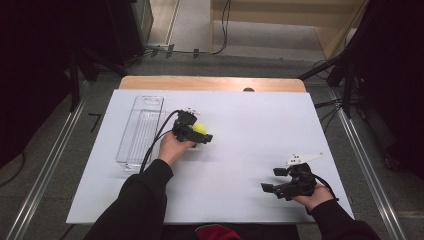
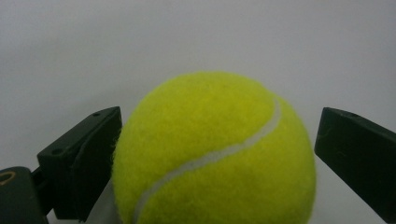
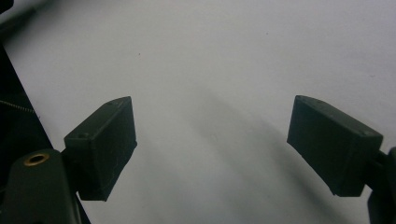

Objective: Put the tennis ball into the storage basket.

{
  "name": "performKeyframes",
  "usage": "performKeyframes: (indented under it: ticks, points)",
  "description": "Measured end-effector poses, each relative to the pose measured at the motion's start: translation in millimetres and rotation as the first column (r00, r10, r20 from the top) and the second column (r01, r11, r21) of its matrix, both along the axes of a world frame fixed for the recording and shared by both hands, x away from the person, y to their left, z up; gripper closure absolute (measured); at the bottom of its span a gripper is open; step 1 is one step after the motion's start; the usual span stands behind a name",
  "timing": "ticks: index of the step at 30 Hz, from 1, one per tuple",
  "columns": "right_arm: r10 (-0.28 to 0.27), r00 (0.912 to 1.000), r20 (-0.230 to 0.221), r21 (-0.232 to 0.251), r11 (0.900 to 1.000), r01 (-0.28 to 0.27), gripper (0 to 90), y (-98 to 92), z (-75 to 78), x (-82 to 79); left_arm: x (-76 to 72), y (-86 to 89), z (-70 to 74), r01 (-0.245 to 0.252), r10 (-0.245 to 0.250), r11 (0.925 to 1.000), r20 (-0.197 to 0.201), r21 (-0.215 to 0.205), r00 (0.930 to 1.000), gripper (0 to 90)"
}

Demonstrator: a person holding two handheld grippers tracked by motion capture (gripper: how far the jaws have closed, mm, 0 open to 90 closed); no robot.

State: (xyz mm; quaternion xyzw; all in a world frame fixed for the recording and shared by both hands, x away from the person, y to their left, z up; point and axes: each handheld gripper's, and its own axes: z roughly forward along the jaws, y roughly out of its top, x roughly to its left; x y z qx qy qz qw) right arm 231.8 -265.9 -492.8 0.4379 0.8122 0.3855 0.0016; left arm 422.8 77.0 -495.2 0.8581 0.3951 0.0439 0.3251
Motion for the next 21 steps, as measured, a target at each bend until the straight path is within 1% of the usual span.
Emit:
performKeyframes:
  ticks: [2, 4, 5, 6, 9, 13, 17, 19, 20, 21]
  points:
    - [0.001, 1.0000, 0.000, 0.000, 1.000, -0.001, 13.5, 0.1, 0.1, -0.2, -0.1, 1.6, -2.3, 0.004, -0.004, 0.9999, -0.006, 0.013, 1.0000, 2.7]
    - [0.000, 1.0000, 0.000, 0.000, 1.000, 0.000, 13.5, 0.2, 0.0, -0.2, -0.2, 2.6, -2.4, 0.002, -0.002, 1.0000, -0.007, 0.005, 1.0000, 2.7]
    - [0.001, 1.0000, 0.000, 0.000, 1.000, -0.001, 13.5, 0.3, 0.1, -0.2, -0.1, 2.7, -2.4, 0.001, -0.001, 1.0000, -0.006, 0.007, 1.0000, 2.7]
    - [0.001, 1.0000, 0.000, -0.002, 1.000, -0.001, 13.5, 0.4, 0.0, -0.2, -0.4, 2.3, -2.6, 0.000, 0.000, 1.0000, -0.004, 0.008, 1.0000, 2.7]
    - [0.002, 1.0000, -0.001, -0.004, 1.000, -0.002, 13.5, 0.7, -0.1, -0.2, -1.8, 0.3, -3.0, 0.006, -0.006, 0.9995, 0.010, 0.031, 0.9999, 2.7]
    - [0.001, 1.0000, -0.001, -0.004, 1.000, -0.001, 13.5, 0.6, 0.1, -0.4, -2.8, -0.4, -3.2, 0.006, -0.007, 0.9991, 0.019, 0.043, 0.9998, 2.9]
    - [0.000, 1.0000, 0.000, -0.005, 1.000, 0.000, 13.5, 0.6, 0.1, -0.5, -4.7, 0.2, -3.2, -0.009, 0.006, 0.9985, 0.044, 0.055, 0.9990, 7.8]
    - [0.000, 1.0000, 0.000, -0.005, 1.000, 0.000, 13.5, 0.5, 0.1, -0.5, -6.0, 2.0, -2.5, -0.019, 0.014, 0.9976, 0.064, 0.067, 0.9978, 13.8]
    - [-0.001, 1.0000, 0.000, -0.005, 1.000, 0.001, 13.5, 0.5, 0.1, -0.5, -5.8, 3.1, -2.8, -0.020, 0.016, 0.9980, 0.066, 0.060, 0.9977, 16.2]
    - [-0.001, 1.0000, 0.000, -0.005, 1.000, 0.001, 13.5, 0.5, 0.1, -0.5, -5.8, 3.4, -2.8, -0.027, 0.023, 0.9983, 0.063, 0.051, 0.9977, 16.5]
